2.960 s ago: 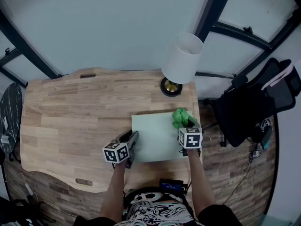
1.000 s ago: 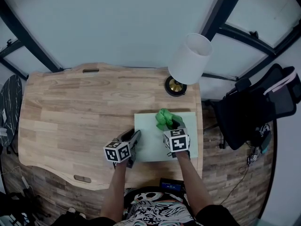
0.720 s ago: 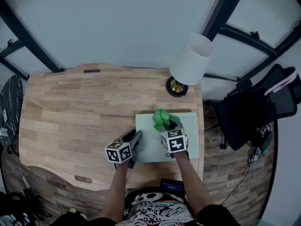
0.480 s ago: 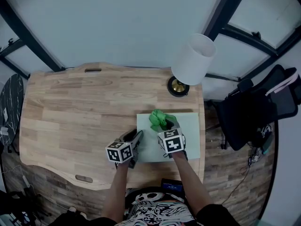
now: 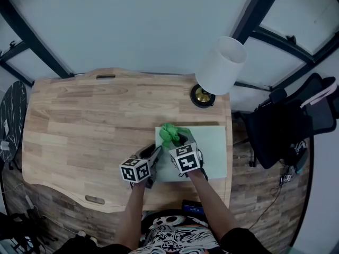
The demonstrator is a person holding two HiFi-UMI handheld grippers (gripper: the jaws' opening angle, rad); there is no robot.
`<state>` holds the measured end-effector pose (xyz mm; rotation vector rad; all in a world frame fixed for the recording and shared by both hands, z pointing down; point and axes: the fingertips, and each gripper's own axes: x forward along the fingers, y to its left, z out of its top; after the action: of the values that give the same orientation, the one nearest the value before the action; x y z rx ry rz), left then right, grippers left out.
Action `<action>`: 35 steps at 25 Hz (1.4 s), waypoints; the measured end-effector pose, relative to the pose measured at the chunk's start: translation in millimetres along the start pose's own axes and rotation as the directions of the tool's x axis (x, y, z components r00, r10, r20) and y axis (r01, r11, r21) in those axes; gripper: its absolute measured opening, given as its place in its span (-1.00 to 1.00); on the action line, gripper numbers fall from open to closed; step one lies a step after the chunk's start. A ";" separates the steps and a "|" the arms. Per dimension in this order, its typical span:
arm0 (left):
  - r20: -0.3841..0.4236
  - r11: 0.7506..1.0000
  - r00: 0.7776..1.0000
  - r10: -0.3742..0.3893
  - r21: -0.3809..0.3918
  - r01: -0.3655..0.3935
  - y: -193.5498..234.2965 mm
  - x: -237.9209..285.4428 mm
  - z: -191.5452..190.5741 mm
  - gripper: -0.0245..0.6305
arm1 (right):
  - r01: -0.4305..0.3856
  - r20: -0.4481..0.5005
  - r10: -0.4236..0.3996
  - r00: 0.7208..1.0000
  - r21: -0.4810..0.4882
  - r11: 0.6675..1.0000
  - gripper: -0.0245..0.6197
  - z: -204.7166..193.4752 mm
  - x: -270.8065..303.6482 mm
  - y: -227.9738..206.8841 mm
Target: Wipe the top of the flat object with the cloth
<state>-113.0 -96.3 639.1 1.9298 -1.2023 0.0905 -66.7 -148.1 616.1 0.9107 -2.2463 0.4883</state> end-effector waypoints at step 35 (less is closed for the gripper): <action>-0.040 1.000 0.999 0.010 0.016 -0.010 -0.3 0.8 -0.6 -0.49 | -0.094 0.011 0.095 0.995 -0.038 0.995 -0.55 12.4 12.0 24.4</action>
<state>-112.1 -96.4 639.7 1.9270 -1.1879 0.1440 -96.2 -143.8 613.3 0.7930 -2.3101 0.4823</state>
